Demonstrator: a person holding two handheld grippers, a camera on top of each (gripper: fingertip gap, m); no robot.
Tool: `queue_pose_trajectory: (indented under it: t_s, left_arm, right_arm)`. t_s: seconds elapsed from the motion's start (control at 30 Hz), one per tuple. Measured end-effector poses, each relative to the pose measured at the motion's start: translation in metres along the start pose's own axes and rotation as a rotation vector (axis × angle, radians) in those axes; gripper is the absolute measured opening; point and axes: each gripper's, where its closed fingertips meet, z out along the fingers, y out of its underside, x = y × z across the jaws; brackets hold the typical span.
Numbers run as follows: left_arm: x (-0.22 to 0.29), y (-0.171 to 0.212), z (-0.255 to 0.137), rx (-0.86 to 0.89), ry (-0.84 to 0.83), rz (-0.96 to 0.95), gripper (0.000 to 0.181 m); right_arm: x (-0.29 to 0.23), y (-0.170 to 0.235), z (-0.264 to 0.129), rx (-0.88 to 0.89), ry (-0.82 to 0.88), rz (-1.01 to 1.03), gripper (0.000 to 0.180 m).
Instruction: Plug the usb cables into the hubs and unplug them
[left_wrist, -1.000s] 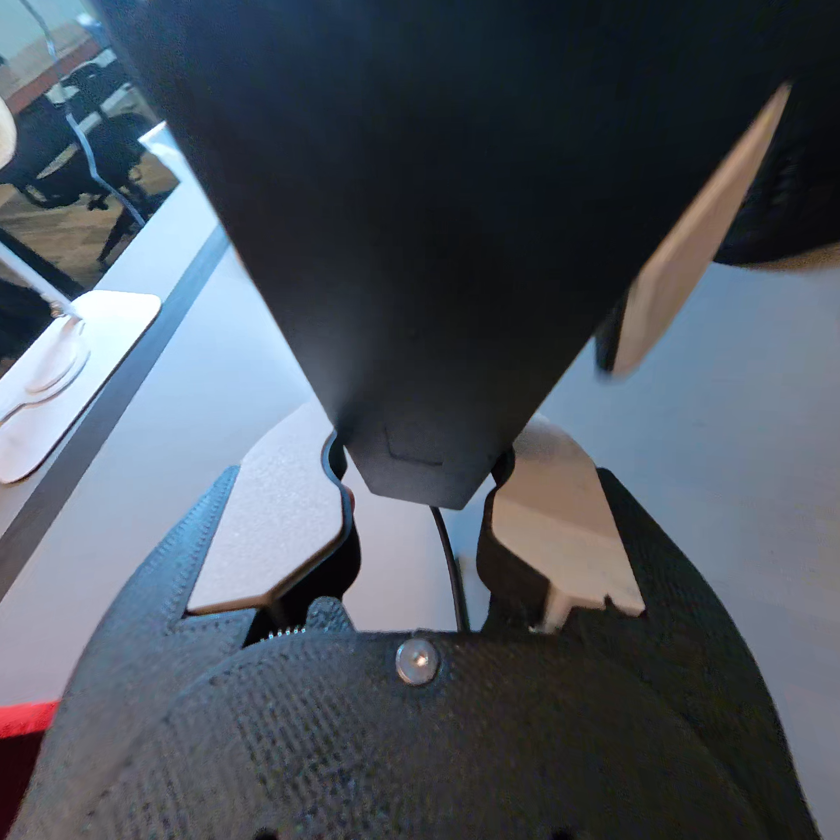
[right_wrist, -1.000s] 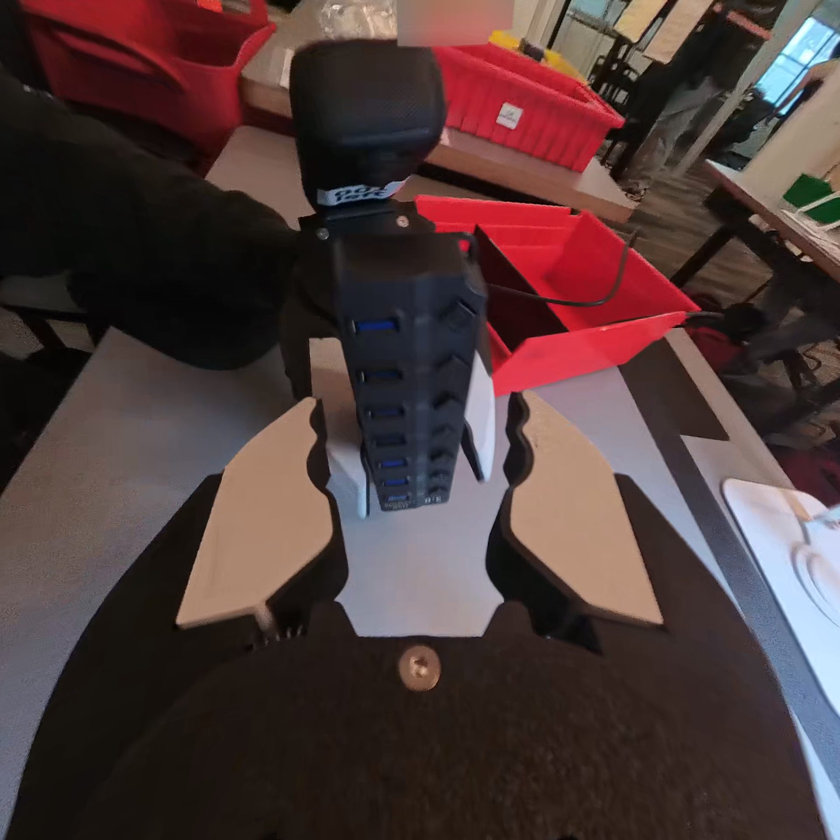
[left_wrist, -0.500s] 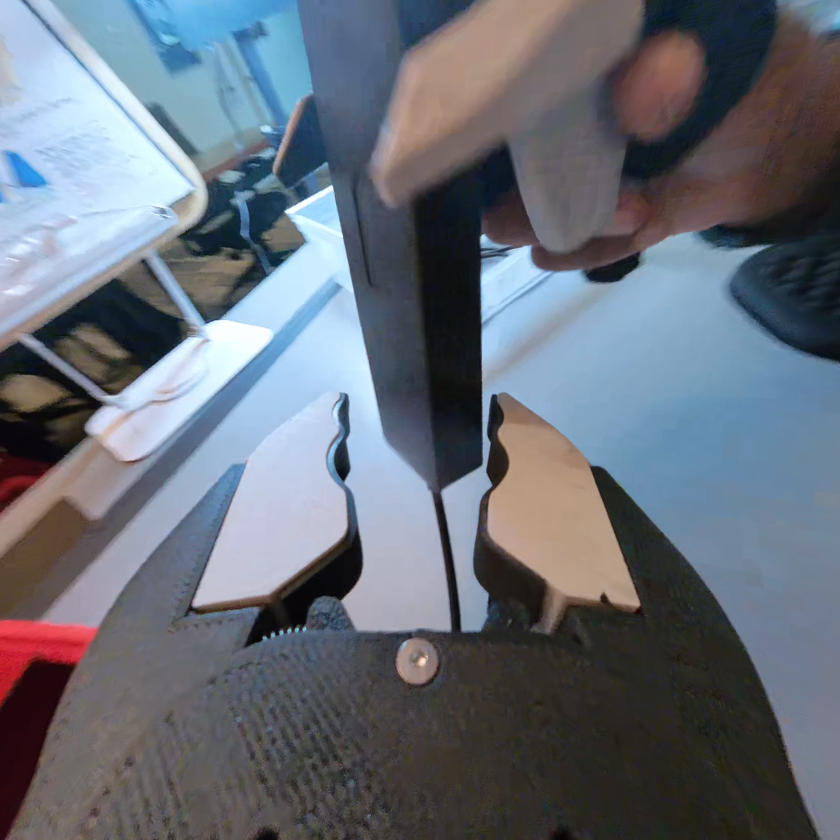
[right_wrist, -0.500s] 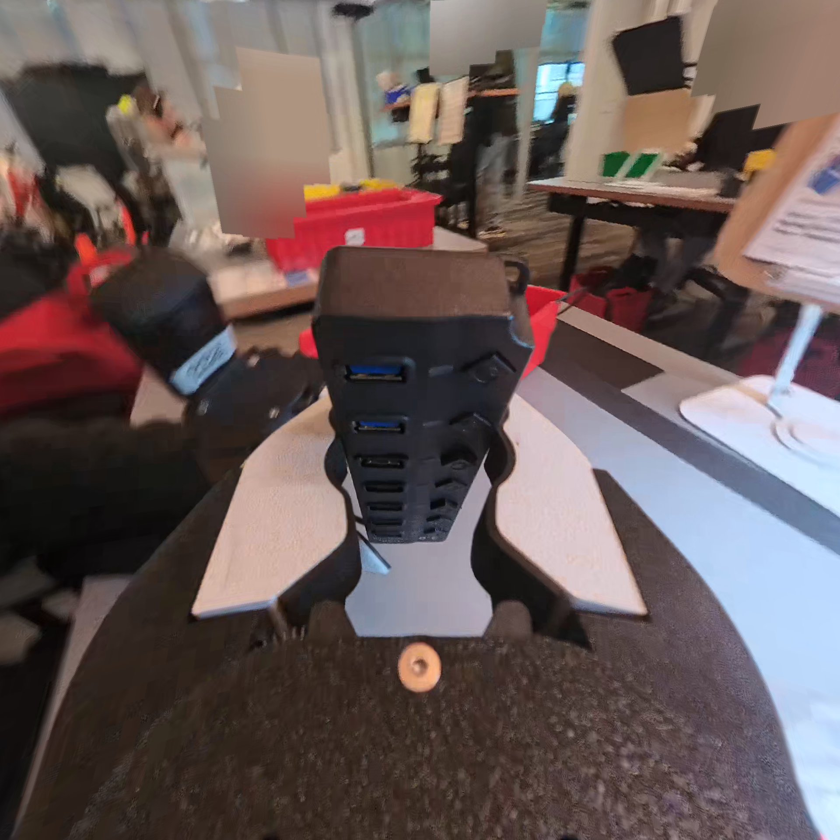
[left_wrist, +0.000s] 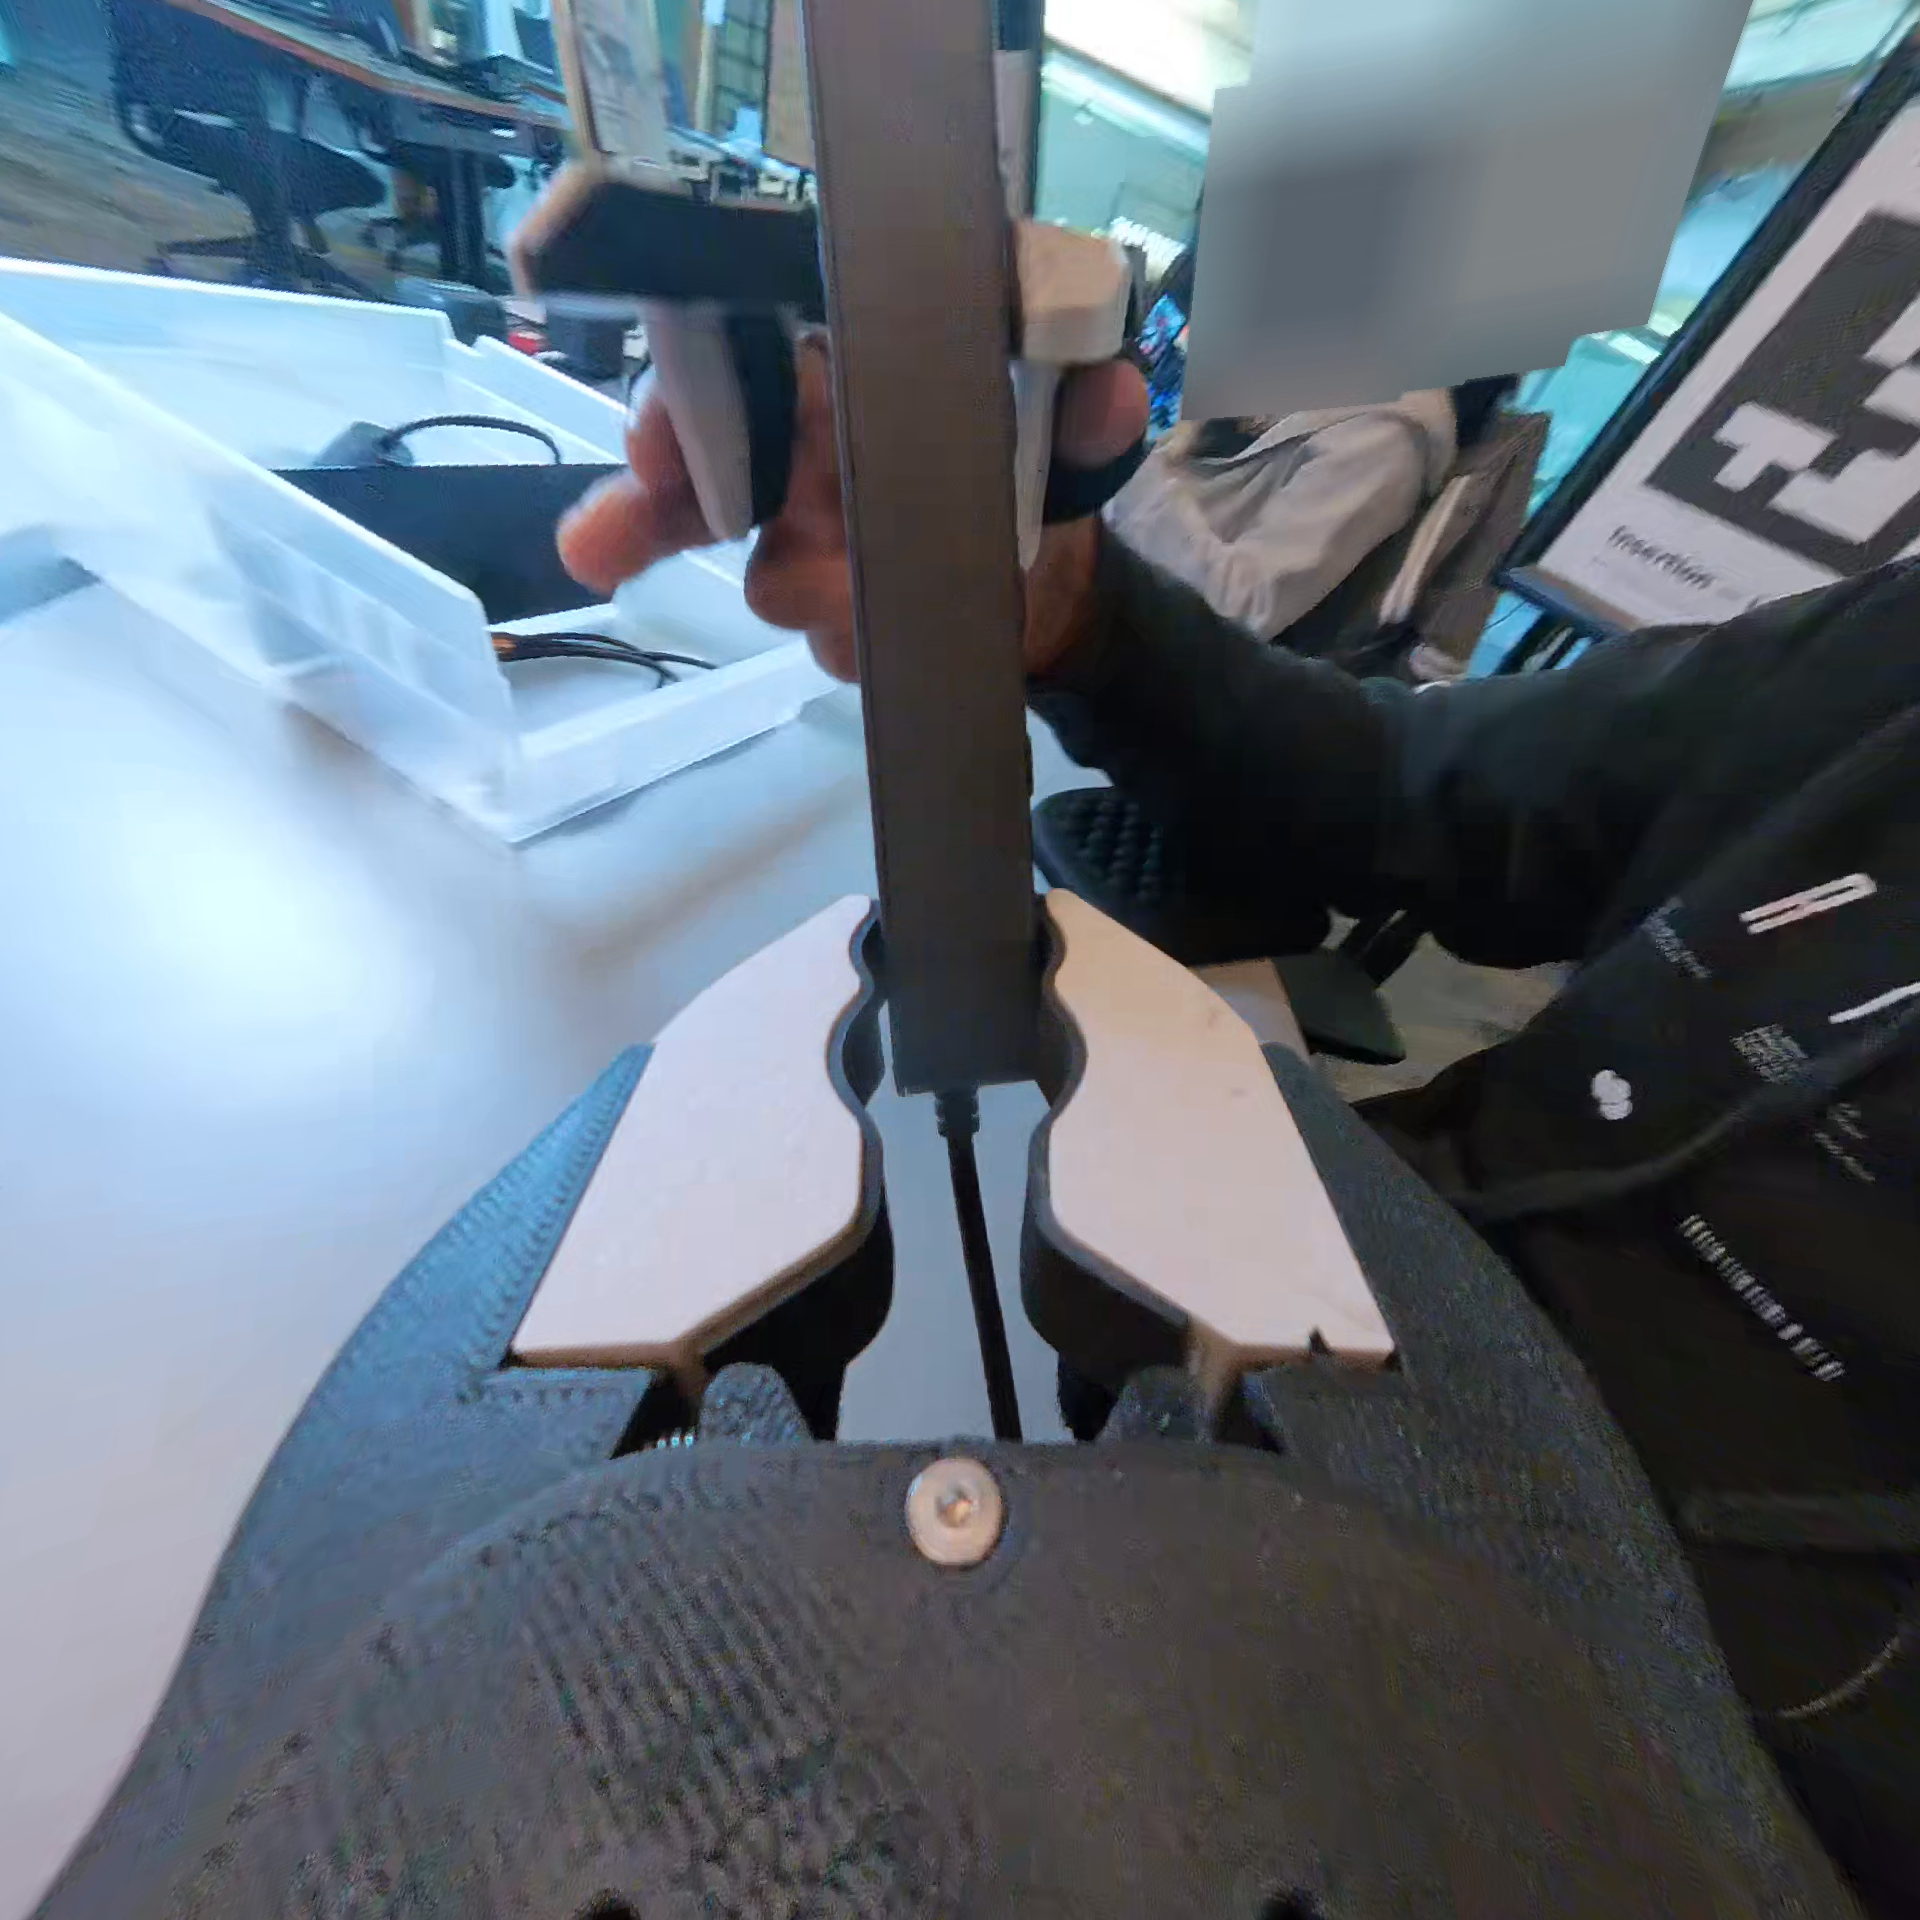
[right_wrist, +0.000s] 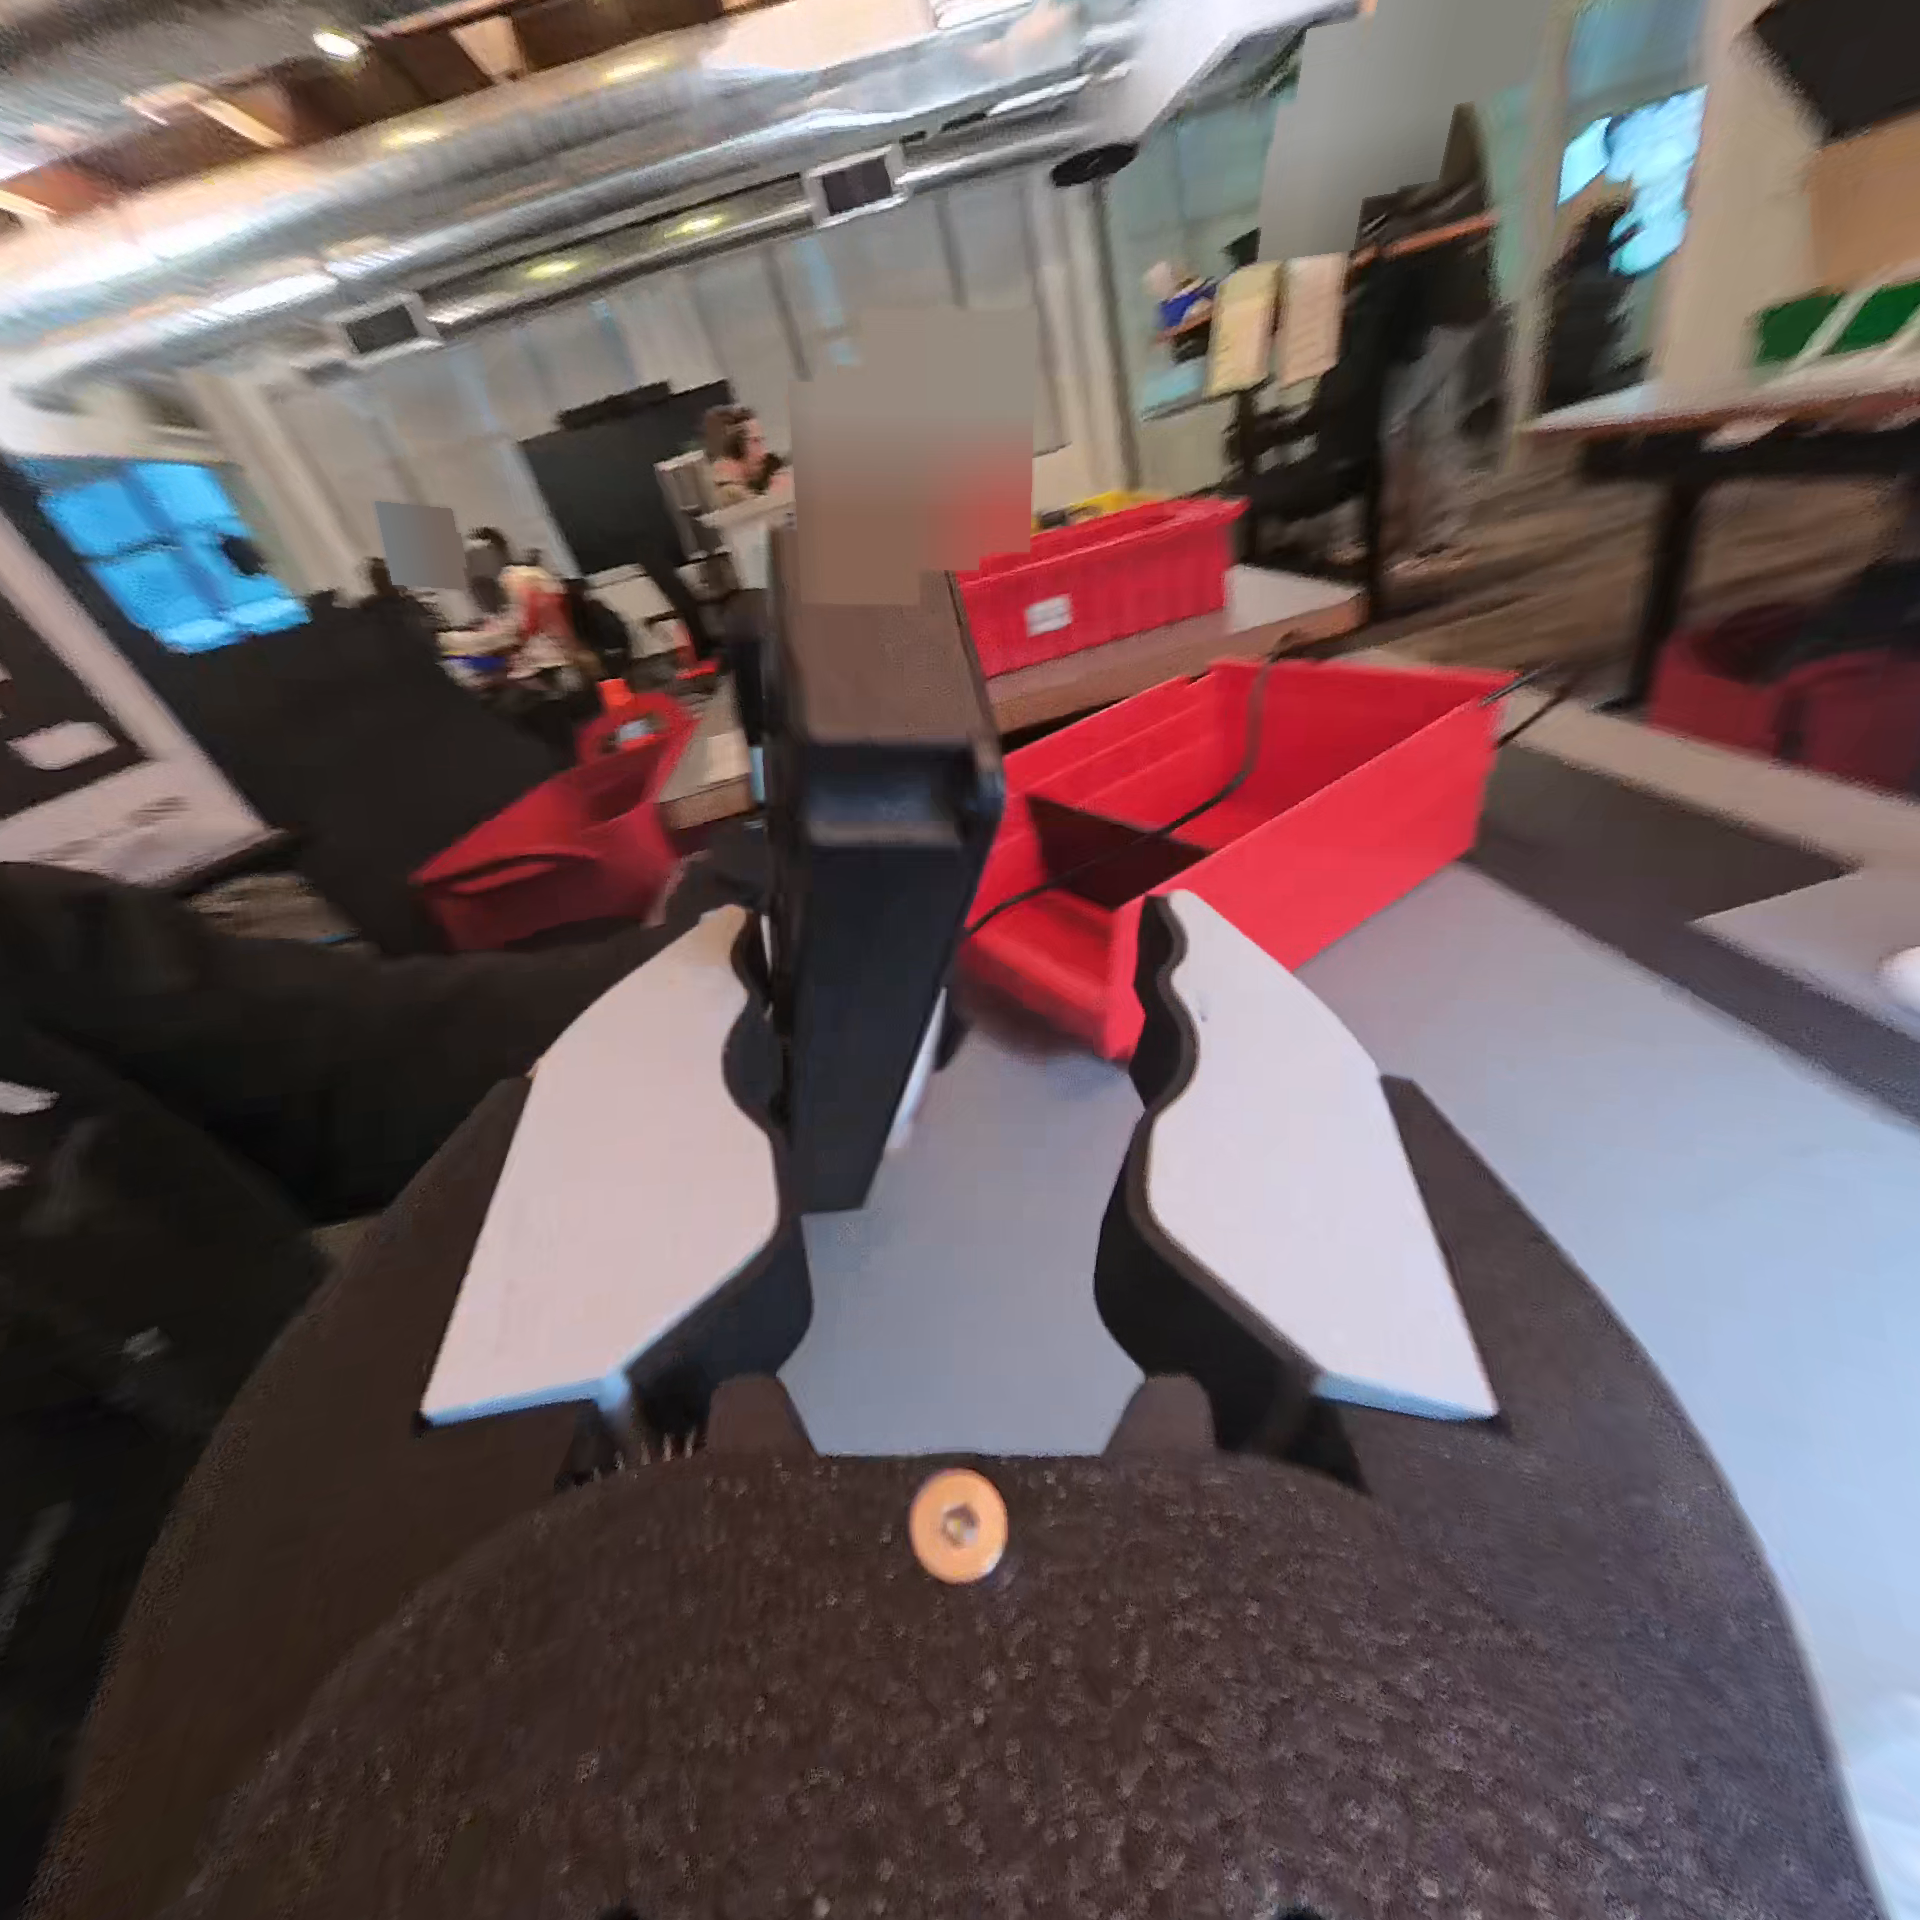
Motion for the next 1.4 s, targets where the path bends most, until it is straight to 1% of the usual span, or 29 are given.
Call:
queue_pose_trajectory:
  t_s: [0.03, 0.1, 0.13, 0.17, 0.23, 0.33, 0.43, 0.5, 0.57, 0.63, 0.7, 0.73, 0.8, 0.93, 1.0, 1.07, 1.13, 1.2, 1.3, 1.4]
  left_arm:
    - [0.001, 0.000, 0.003, 0.015, 0.024, -0.022, 0.025]
    - [0.007, -0.002, 0.009, 0.057, 0.092, -0.086, 0.025]
    - [0.009, -0.003, 0.011, 0.069, 0.108, -0.107, 0.025]
    - [0.006, 0.000, 0.012, 0.062, 0.094, -0.115, 0.025]
    - [-0.002, -0.003, 0.006, 0.102, 0.068, -0.121, 0.026]
    - [-0.013, -0.020, -0.010, 0.175, -0.025, -0.072, 0.031]
    - [-0.026, -0.051, -0.048, 0.294, -0.198, 0.027, 0.036]
    - [-0.041, -0.071, -0.083, 0.327, -0.383, 0.087, 0.035]
    - [-0.069, -0.080, -0.128, 0.287, -0.660, 0.134, 0.033]
    - [-0.100, -0.079, -0.176, 0.221, -0.906, 0.119, 0.032]
    - [-0.127, -0.064, -0.205, 0.142, -1.005, 0.019, 0.035]
    - [-0.138, -0.056, -0.211, 0.121, -1.014, -0.043, 0.037]
    - [-0.154, -0.046, -0.217, 0.152, -1.005, -0.133, 0.038]
    - [-0.178, -0.029, -0.212, 0.212, -0.962, -0.261, 0.039]
    - [-0.186, -0.034, -0.213, 0.331, -0.888, -0.379, 0.042]
    - [-0.198, -0.042, -0.218, 0.480, -0.804, -0.514, 0.043]
    - [-0.214, -0.049, -0.220, 0.598, -0.718, -0.639, 0.042]
    - [-0.225, -0.055, -0.215, 0.646, -0.648, -0.708, 0.039]
    - [-0.230, -0.062, -0.195, 0.576, -0.648, -0.659, 0.039]
    - [-0.218, -0.064, -0.160, 0.455, -0.604, -0.590, 0.039]
  right_arm:
    - [-0.006, 0.009, 0.003, -0.027, -0.056, 0.037, 0.066]
    - [-0.018, 0.030, 0.015, -0.092, -0.114, 0.032, 0.065]
    - [-0.023, 0.039, 0.021, -0.122, -0.117, -0.009, 0.053]
    - [-0.028, 0.041, 0.025, -0.120, -0.124, -0.053, 0.033]
    - [-0.025, 0.040, 0.027, -0.156, -0.081, -0.092, 0.028]
    - [-0.022, 0.025, 0.021, -0.149, -0.023, -0.174, 0.026]
    - [-0.016, 0.003, 0.000, -0.126, 0.058, -0.222, 0.026]
    - [-0.013, -0.011, -0.018, -0.120, 0.101, -0.247, 0.026]
    - [-0.007, -0.023, -0.036, -0.128, 0.182, -0.303, 0.026]
    - [-0.001, -0.033, -0.053, -0.156, 0.267, -0.380, 0.026]
    - [-0.002, -0.047, -0.068, -0.135, 0.313, -0.425, 0.026]
    - [-0.005, -0.055, -0.077, -0.117, 0.329, -0.436, 0.026]
    - [-0.011, -0.073, -0.099, -0.083, 0.385, -0.475, 0.026]
    - [-0.026, -0.104, -0.151, -0.023, 0.519, -0.559, 0.026]
    - [-0.034, -0.118, -0.176, 0.029, 0.573, -0.592, 0.026]
    - [-0.045, -0.129, -0.192, 0.082, 0.562, -0.605, 0.026]
    - [-0.059, -0.137, -0.201, 0.132, 0.529, -0.630, 0.026]
    - [-0.078, -0.141, -0.204, 0.179, 0.453, -0.653, 0.026]
    - [-0.105, -0.140, -0.202, 0.219, 0.324, -0.694, 0.026]
    - [-0.133, -0.133, -0.196, 0.263, 0.158, -0.723, 0.026]
